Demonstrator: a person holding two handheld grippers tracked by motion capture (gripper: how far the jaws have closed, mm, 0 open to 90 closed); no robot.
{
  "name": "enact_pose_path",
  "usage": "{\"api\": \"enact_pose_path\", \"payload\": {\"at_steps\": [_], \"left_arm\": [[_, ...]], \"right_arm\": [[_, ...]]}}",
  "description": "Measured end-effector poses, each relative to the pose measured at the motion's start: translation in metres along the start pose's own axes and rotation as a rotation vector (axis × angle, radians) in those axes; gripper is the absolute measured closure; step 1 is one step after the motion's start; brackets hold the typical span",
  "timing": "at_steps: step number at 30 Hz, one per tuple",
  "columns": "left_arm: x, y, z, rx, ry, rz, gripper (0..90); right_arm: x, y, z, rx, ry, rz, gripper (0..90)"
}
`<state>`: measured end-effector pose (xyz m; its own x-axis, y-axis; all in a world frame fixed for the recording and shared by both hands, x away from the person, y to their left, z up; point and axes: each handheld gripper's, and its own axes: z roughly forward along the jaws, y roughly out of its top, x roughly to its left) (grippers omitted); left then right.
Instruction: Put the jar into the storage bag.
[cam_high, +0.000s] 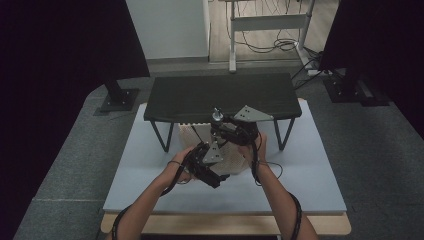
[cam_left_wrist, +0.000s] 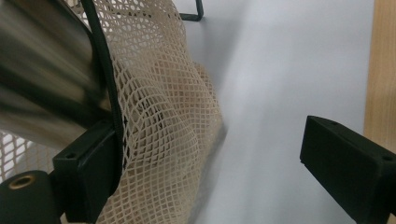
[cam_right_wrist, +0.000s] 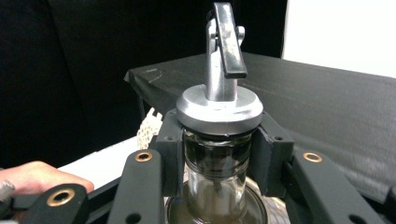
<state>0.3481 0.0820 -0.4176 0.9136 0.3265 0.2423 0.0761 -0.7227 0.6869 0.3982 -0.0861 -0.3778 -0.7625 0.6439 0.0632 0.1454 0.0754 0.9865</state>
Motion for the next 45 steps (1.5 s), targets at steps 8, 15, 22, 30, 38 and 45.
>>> {"api": "enact_pose_path", "payload": {"at_steps": [8,15,22,30,38,45], "left_arm": [[0.0,-0.001,0.001,-0.004,0.006,-0.001,8.0],[0.0,-0.001,0.001,-0.009,0.005,-0.004,8.0],[-0.001,-0.001,0.0,-0.008,0.008,-0.003,7.9],[-0.001,0.0,0.0,-0.005,0.007,0.0,7.4],[-0.001,0.0,0.0,-0.009,0.002,-0.001,7.4],[0.002,-0.001,0.001,-0.012,-0.011,-0.004,7.4]], "right_arm": [[-0.003,-0.015,0.002,0.035,-0.024,0.013,60.2],[-0.003,-0.027,-0.001,0.045,-0.037,0.002,59.8],[-0.006,-0.032,-0.01,0.029,-0.032,0.012,59.9],[-0.003,-0.033,-0.01,0.03,-0.022,-0.003,59.7],[-0.004,-0.039,-0.007,0.047,-0.02,-0.007,55.0],[0.004,-0.039,-0.01,0.023,-0.098,-0.033,26.0]]}}
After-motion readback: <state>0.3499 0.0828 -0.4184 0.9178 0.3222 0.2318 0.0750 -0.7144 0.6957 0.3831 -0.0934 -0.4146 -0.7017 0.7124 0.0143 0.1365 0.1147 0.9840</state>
